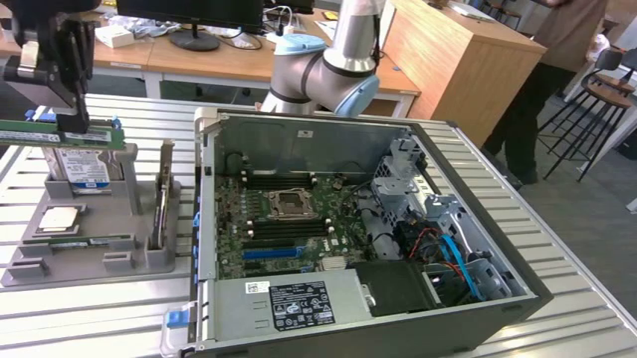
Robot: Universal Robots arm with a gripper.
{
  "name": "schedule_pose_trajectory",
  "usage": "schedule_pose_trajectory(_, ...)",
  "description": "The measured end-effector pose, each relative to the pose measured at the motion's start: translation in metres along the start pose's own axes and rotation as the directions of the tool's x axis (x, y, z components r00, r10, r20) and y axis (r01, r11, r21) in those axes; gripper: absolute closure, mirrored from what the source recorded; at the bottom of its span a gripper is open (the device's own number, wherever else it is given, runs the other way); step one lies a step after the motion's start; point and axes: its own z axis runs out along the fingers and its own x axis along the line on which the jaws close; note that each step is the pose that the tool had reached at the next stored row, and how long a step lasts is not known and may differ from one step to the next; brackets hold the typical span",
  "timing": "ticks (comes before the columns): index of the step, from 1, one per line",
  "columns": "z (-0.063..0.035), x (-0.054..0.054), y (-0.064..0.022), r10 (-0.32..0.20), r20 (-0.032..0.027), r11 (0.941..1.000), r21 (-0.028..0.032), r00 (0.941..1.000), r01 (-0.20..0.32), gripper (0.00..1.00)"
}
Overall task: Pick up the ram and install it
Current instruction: 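Pick up the ram and move it above insertion slot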
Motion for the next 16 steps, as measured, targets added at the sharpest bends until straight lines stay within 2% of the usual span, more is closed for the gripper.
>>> schedule_pose_trajectory(16, -0.002, -0.001, -0.0342, -0.009, -0.0007, 1.0, -0.001, 1.0, 0.009, 0.89)
